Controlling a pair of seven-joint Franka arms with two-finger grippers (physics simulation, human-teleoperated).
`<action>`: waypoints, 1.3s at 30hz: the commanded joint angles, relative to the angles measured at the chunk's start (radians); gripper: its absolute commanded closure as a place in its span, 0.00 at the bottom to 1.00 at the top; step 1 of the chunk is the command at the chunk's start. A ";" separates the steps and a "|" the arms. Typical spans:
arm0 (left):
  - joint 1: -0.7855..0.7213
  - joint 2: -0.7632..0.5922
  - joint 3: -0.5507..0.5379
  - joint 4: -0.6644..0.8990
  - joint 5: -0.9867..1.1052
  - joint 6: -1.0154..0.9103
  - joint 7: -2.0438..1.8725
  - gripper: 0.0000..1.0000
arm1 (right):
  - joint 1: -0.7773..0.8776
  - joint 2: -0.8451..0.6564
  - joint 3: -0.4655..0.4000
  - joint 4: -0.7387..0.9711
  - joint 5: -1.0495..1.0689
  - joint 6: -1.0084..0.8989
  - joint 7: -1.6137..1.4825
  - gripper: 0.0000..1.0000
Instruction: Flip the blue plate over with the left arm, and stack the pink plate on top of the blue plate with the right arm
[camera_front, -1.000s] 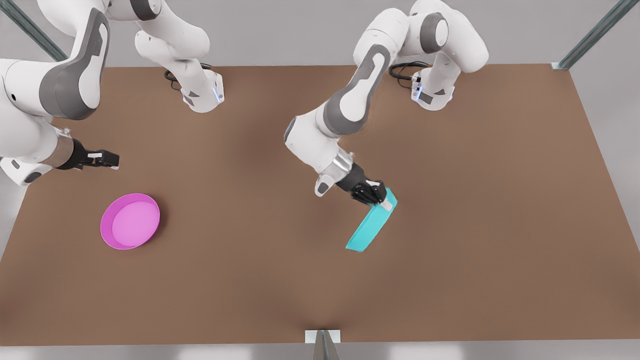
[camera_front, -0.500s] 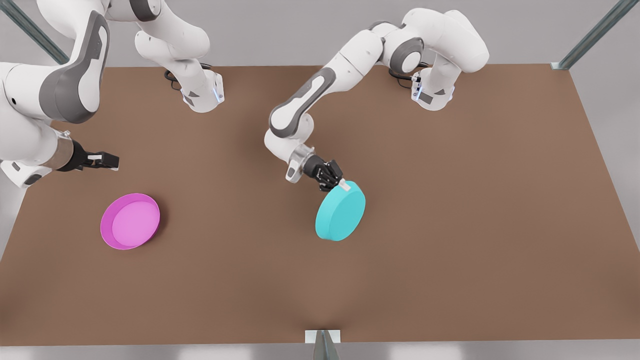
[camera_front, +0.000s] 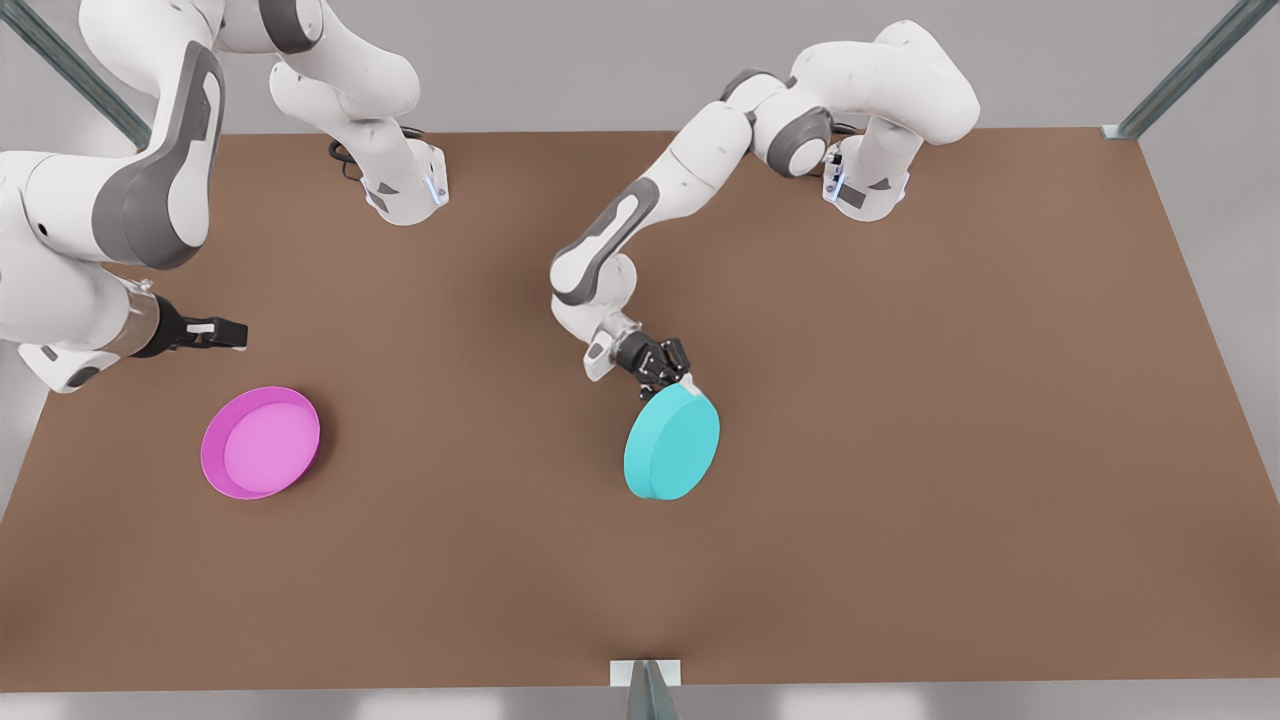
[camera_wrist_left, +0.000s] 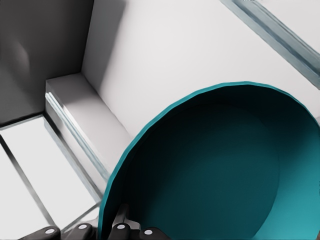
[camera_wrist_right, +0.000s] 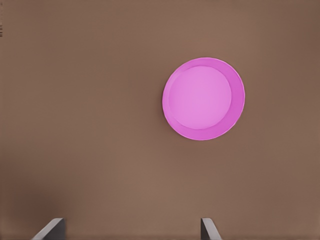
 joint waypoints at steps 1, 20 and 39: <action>0.001 0.010 -0.003 0.000 0.007 -0.001 -0.470 0.79 | 0.001 -0.001 0.000 0.002 0.002 -0.002 -0.003 0.00; 0.108 -0.333 -0.552 0.388 -0.592 -0.083 -0.394 0.00 | 0.001 -0.053 -0.011 -0.026 0.050 -0.011 0.014 0.00; 1.075 -1.015 -0.133 -0.258 -1.393 0.137 1.612 0.00 | -0.112 0.120 -0.280 -0.468 0.151 0.619 -0.669 0.00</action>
